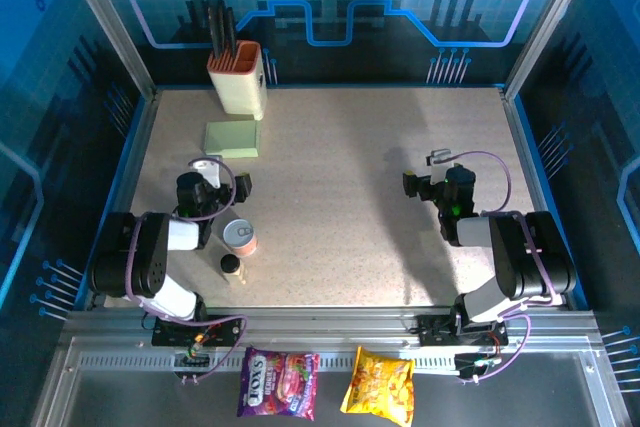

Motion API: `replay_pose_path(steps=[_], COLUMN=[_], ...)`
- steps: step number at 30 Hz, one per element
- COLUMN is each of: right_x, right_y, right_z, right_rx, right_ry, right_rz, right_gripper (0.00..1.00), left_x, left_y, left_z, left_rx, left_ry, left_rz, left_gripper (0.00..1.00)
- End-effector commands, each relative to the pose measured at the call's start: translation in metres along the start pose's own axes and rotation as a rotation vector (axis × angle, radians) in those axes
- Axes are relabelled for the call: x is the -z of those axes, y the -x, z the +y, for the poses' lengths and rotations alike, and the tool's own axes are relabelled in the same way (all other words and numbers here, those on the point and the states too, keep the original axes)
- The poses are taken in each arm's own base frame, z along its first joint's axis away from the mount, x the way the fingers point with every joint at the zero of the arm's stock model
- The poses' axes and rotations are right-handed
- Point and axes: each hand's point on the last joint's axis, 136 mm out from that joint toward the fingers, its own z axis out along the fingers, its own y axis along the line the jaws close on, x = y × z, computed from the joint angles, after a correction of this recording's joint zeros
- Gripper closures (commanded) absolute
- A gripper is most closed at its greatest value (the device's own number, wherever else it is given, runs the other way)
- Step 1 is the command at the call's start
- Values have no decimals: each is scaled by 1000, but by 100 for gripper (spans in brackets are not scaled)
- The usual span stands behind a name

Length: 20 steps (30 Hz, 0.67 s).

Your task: Fold the paper box

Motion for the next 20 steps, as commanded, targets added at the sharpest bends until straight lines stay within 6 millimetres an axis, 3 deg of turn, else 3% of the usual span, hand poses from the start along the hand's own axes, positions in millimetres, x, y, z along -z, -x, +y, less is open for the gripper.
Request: replay_pose_path(steps=[1, 20], right_x=[1, 0], right_y=[12, 11], right_z=[-2, -2], right_rx=[-8, -9], right_ry=[4, 5], right_rz=[-52, -50], right_gripper=[1, 1], left_x=[-1, -1], left_y=[20, 19], left_z=[-4, -1], left_rx=[-39, -35], left_ry=[2, 23], left_rz=[-80, -78], left_gripper=[0, 0])
